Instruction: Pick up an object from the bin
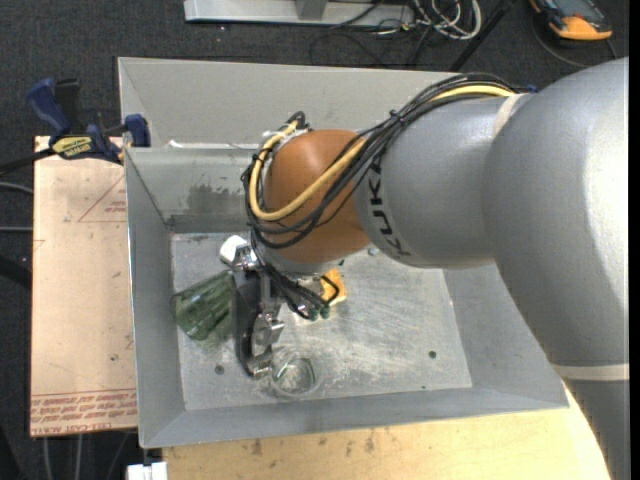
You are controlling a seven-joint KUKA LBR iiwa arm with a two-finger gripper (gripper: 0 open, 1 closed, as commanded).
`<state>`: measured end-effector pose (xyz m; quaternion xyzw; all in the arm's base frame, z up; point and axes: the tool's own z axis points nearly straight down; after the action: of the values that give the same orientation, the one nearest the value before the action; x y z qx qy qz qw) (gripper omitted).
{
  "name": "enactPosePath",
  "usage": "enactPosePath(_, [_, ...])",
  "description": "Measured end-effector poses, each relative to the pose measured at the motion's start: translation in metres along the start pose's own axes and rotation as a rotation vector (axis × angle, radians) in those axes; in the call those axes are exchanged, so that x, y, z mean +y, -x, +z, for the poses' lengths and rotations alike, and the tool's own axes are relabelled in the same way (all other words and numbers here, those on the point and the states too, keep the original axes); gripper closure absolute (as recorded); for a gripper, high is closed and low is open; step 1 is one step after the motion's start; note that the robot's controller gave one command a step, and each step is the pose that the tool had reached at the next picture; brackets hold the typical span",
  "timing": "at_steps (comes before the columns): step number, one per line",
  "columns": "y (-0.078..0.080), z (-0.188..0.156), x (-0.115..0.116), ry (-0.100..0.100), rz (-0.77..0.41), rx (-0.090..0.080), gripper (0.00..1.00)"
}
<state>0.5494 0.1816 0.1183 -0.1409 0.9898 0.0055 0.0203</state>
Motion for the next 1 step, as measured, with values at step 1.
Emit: enactPosePath(1, [0.0,0.0,0.0,0.0,0.0,0.0,1.0])
